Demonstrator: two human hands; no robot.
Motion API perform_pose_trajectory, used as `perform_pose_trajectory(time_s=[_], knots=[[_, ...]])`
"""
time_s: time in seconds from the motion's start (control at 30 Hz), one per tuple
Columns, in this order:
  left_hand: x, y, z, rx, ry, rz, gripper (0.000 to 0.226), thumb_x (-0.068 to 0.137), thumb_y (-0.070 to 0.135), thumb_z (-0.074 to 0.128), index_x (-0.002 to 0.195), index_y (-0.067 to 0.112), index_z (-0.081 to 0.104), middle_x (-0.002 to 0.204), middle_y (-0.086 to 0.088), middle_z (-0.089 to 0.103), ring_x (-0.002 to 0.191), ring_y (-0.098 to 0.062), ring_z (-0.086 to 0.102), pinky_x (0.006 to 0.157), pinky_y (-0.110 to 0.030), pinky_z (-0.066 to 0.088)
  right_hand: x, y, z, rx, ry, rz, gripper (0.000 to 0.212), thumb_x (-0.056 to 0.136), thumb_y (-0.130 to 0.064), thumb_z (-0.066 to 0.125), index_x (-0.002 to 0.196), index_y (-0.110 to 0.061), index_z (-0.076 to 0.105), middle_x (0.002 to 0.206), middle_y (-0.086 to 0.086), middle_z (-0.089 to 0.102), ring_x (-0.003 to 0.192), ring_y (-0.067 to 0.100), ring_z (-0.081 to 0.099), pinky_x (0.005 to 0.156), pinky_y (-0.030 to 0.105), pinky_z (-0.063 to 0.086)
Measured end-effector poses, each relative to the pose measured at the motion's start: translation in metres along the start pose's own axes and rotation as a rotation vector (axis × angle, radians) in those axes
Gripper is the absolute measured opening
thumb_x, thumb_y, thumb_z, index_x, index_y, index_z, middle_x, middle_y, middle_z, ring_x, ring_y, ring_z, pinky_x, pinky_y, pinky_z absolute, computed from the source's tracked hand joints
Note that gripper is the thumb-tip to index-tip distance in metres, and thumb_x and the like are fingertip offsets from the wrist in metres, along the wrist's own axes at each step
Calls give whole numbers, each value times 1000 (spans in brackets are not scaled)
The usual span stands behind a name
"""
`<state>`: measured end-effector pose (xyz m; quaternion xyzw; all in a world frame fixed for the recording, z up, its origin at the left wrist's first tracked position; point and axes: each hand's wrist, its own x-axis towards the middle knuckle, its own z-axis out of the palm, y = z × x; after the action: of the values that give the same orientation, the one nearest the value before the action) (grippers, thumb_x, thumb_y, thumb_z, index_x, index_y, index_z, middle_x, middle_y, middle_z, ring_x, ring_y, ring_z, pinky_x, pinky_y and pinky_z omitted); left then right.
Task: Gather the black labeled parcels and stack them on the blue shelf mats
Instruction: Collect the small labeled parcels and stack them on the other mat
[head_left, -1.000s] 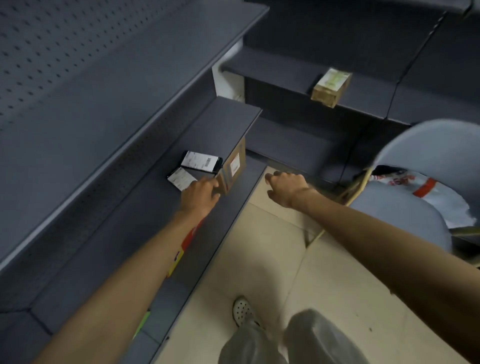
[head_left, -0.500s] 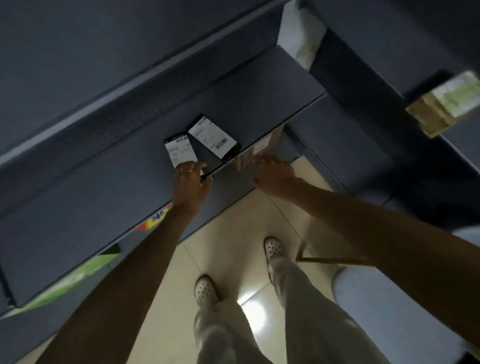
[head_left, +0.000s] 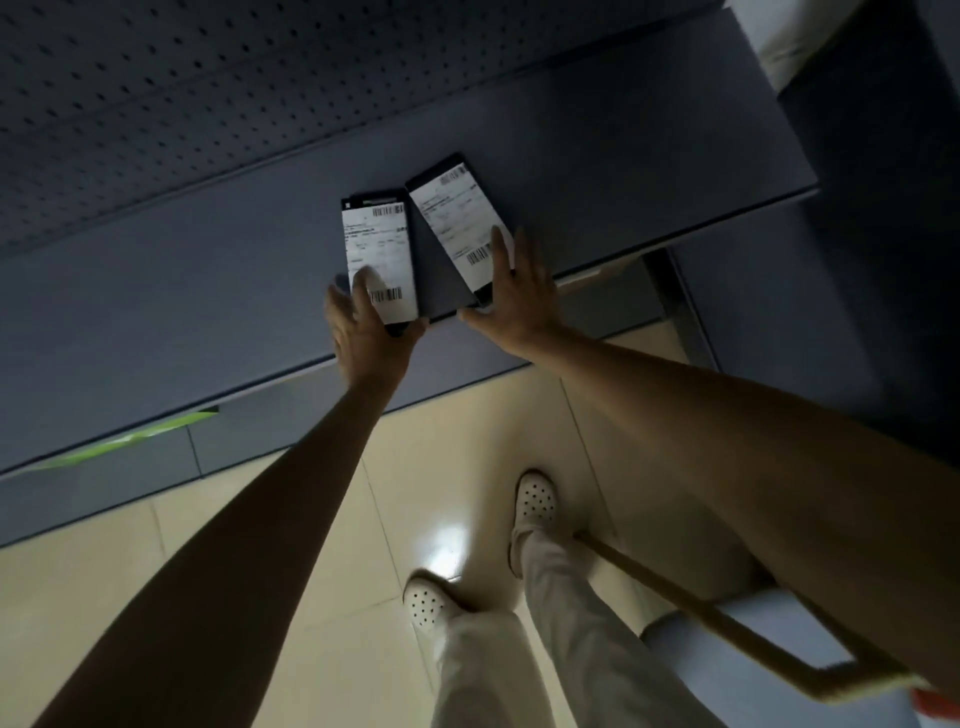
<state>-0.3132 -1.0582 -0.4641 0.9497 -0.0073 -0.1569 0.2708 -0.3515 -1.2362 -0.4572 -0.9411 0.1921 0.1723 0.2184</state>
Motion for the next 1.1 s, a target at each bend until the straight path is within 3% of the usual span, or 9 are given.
perform_pose_trajectory(time_s=[0.1,0.27,0.6,0.87,0.97,1.1], knots=[[-2,1,7,-76,36,-16,93,77,27,79,152,20,26,151,-13,30,135,-32,36,100,-51,48,12,-7,8,79,19,71,109,83,-51,68,157,-20,-7,163,17,-3,149,40,4,116,53,22],[-19,3,5,-165,49,-78,90,74,16,79,150,24,31,144,-11,38,129,-32,42,95,-52,52,1,-9,13,27,115,56,99,87,-34,68,158,-17,1,155,18,20,138,37,29,111,46,31],[-98,-45,-77,-125,50,-93,89,75,22,78,151,24,30,140,-10,41,124,-33,45,89,-55,53,-95,-53,3,82,-7,-25,93,87,-37,65,157,-13,8,155,17,22,140,35,26,113,44,29],[-195,-170,-208,-80,143,-180,88,78,26,76,152,28,28,142,-9,38,122,-34,50,88,-48,51,-183,-191,17,7,-70,-236,96,76,-35,74,153,-12,21,143,16,32,130,35,37,106,38,37],[-244,-227,-258,-71,229,-250,87,76,27,77,150,28,31,137,-7,41,119,-34,51,84,-44,48,-224,-259,35,-58,-96,-355,95,76,-37,73,153,-15,21,143,13,32,128,36,41,103,39,38],[-318,-304,-321,-76,344,-346,88,76,28,77,151,27,30,142,-6,39,127,-30,45,90,-43,47,-286,-351,63,-109,-151,-512,97,77,-38,73,154,-15,18,146,14,30,131,37,39,105,38,37]])
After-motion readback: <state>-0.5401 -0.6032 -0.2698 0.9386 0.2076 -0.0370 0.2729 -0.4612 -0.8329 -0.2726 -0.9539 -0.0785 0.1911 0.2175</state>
